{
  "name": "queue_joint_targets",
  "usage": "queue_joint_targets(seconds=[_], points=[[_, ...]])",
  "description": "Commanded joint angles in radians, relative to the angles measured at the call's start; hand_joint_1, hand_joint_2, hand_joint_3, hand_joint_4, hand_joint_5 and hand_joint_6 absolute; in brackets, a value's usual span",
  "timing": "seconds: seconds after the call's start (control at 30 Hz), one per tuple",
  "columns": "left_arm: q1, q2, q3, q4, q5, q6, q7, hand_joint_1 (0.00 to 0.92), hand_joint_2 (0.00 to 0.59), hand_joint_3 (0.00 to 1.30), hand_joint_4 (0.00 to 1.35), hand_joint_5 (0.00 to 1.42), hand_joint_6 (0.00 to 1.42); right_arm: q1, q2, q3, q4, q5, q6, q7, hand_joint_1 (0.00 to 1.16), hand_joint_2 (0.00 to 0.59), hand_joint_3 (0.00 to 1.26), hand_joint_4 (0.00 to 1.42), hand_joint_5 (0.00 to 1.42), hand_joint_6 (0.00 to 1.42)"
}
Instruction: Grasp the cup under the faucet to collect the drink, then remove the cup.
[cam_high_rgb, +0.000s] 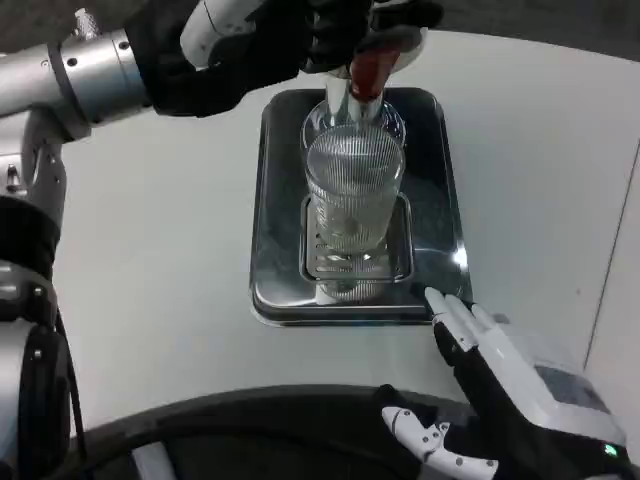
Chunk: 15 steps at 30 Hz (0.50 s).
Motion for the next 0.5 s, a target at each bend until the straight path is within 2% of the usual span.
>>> queue_joint_targets(seconds=[0.03,0.2,0.5], points=[[0.018,-0.013,-0.034,-0.011,0.037,-0.059,-0.044,0.0,0.041,0.03,0.0,0.03,0.03,-0.048,-0.008,-0.046,0.048,0.057,0.005,-0.037,0.33,0.383,0.0,0.0,0.0,0.0],[0.036,-0.002,-0.057,-0.011,0.056,-0.125,-0.045,0.0,0.041,0.03,0.0,0.03,0.03,-0.09,-0.042,-0.097,0.092,0.129,-0.008,-0.071,0.33,0.375,0.0,0.0,0.0,0.0],[0.072,0.019,-0.087,-0.01,0.093,-0.231,-0.043,0.0,0.041,0.03,0.0,0.03,0.03,-0.124,-0.088,-0.128,0.126,0.2,0.0,-0.103,0.32,0.351,0.0,0.0,0.0,0.0]])
